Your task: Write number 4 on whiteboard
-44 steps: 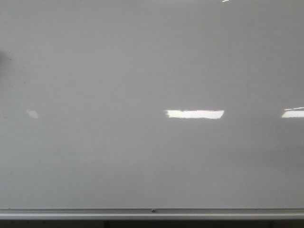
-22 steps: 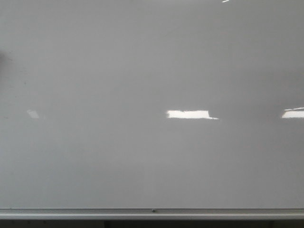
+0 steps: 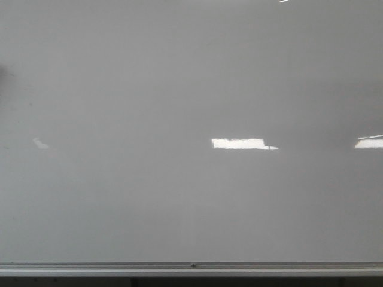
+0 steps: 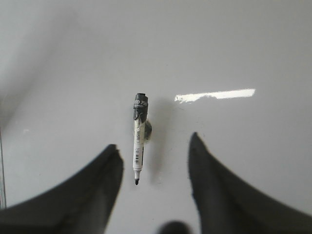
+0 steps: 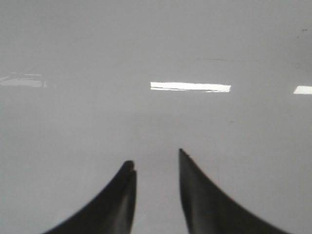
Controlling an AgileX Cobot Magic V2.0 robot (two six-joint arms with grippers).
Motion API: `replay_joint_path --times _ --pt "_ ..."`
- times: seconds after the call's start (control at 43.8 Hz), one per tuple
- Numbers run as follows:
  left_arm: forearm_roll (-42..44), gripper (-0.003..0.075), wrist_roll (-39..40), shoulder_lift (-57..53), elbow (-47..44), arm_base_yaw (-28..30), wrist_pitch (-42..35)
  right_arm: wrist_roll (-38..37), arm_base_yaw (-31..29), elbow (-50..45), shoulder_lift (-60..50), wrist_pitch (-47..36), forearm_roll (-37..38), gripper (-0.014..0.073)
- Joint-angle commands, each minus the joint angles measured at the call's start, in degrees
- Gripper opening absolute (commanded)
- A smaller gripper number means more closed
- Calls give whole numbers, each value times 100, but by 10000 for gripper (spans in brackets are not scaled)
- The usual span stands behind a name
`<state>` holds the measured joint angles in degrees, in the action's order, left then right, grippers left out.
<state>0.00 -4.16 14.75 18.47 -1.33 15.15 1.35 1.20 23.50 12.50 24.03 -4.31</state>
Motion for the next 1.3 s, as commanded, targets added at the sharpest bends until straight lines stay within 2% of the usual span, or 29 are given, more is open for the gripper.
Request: replay_joint_path --times 0.0,0.069,0.297,0.708,0.868,1.005,1.279 --pt "-45 643 30 84 214 -43 -482 7 -26 206 107 -392 61 554" --pt "-45 701 30 84 214 -43 -530 7 -26 206 107 -392 61 616" --pt "0 666 30 502 339 -43 -535 7 -26 206 107 -392 61 621" --pt "344 640 30 4192 1633 -33 -371 7 -26 206 107 -397 61 621" --pt "392 640 30 5180 2069 -4 -632 7 -26 206 107 -390 61 621" --pt "392 640 30 5831 2290 325 -936 7 -26 206 107 -390 61 621" --pt "796 640 30 6627 2320 428 -2154 7 -26 206 107 -390 61 621"
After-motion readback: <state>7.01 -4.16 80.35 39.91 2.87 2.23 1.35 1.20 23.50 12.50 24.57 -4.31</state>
